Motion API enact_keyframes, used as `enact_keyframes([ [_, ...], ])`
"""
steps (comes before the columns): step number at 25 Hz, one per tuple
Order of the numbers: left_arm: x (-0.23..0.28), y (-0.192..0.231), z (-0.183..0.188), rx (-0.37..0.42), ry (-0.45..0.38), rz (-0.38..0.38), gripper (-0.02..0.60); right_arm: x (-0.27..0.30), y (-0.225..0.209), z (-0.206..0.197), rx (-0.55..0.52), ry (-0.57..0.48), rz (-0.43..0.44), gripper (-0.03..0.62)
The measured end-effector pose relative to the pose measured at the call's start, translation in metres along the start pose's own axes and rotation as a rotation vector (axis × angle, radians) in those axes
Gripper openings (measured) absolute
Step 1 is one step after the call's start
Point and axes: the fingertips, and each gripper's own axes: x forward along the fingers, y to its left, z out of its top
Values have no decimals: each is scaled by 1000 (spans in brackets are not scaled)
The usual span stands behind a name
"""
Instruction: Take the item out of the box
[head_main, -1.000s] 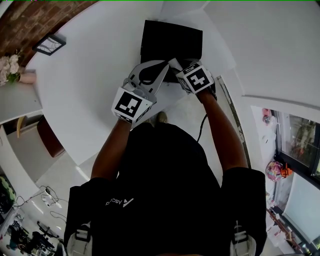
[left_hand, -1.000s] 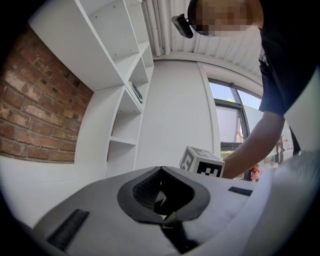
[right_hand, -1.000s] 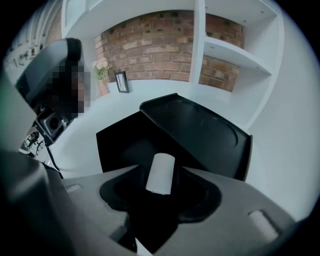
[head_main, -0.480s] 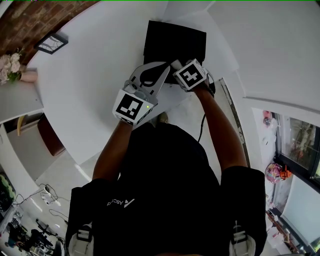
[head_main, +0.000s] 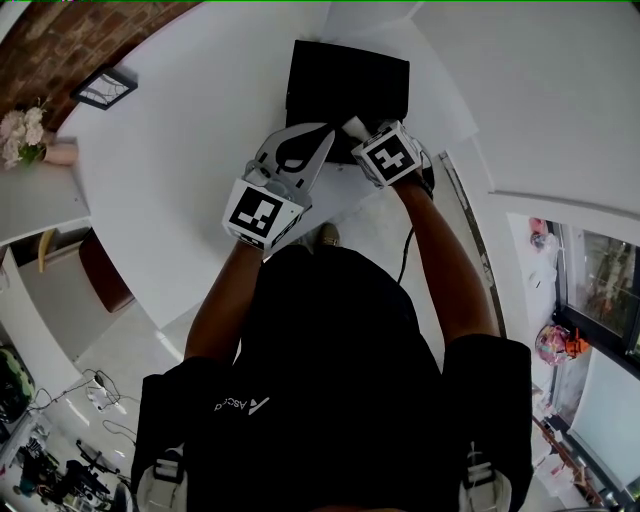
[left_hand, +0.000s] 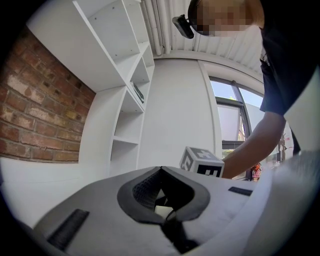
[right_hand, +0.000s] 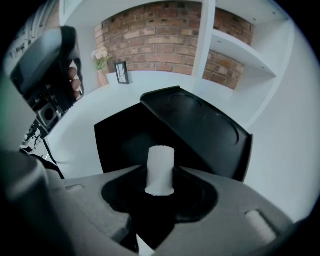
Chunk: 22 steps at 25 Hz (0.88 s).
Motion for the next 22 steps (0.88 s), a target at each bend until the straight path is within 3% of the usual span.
enact_keyframes([
  [9, -2, -19, 1, 22, 31, -10, -2, -78, 6, 19, 109, -407, 19, 166],
  [22, -3, -68, 44, 47, -23, -15, -2, -221, 20, 23, 222, -941, -7, 166],
])
